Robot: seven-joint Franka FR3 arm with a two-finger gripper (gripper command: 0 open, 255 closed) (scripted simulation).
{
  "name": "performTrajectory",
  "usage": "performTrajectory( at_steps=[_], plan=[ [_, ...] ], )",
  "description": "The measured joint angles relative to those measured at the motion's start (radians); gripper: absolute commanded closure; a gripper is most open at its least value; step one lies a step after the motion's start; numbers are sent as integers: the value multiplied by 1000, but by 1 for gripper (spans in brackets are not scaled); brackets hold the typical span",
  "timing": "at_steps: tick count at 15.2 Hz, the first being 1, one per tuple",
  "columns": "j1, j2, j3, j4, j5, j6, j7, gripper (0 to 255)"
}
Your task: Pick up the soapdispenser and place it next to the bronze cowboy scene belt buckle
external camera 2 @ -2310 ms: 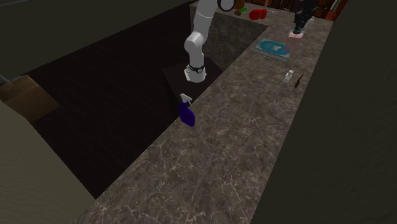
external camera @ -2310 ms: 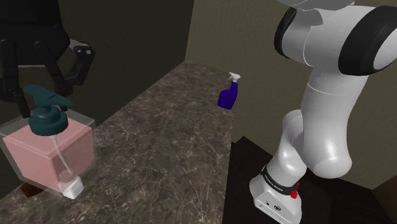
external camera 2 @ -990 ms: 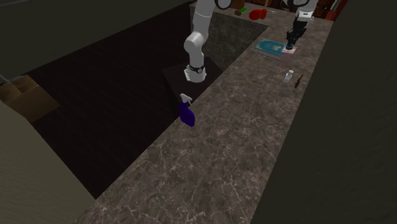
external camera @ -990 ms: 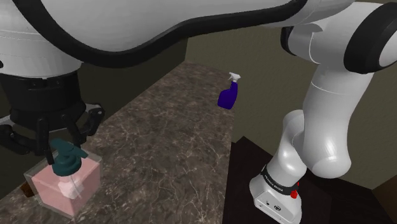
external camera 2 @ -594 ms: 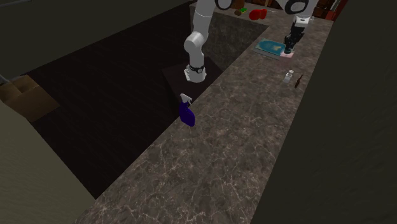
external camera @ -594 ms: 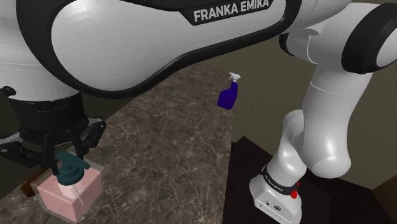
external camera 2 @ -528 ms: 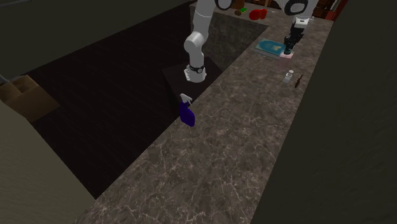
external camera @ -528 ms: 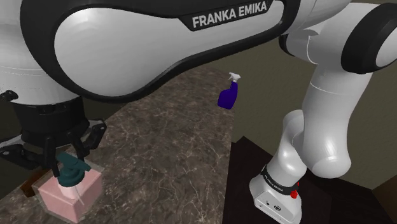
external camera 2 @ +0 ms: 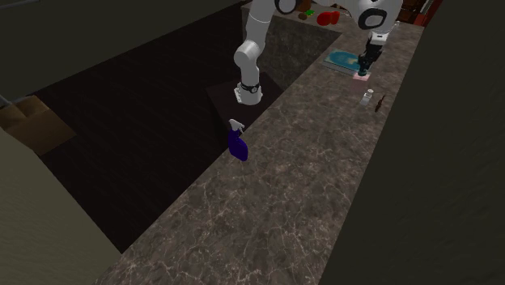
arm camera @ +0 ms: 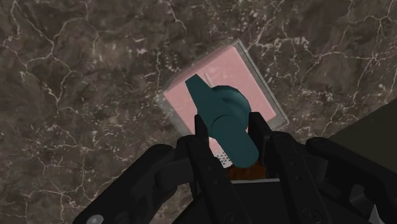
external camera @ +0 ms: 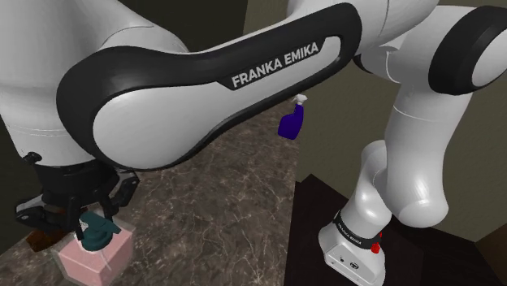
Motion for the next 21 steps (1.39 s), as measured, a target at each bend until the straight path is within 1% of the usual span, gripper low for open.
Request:
performTrajectory(
  at_steps=[4,9,10,16,21],
  plan=[
    [2,14,-2,-26,-7,39,5,255],
    [2,15,-3,-29,-8,44,5,255],
    [2,15,-3,-29,-8,44,5,0],
    [2,15,-3,-29,-8,44,5,0],
    [-4,-25,3,30,11,-51,-8,0]
  ],
)
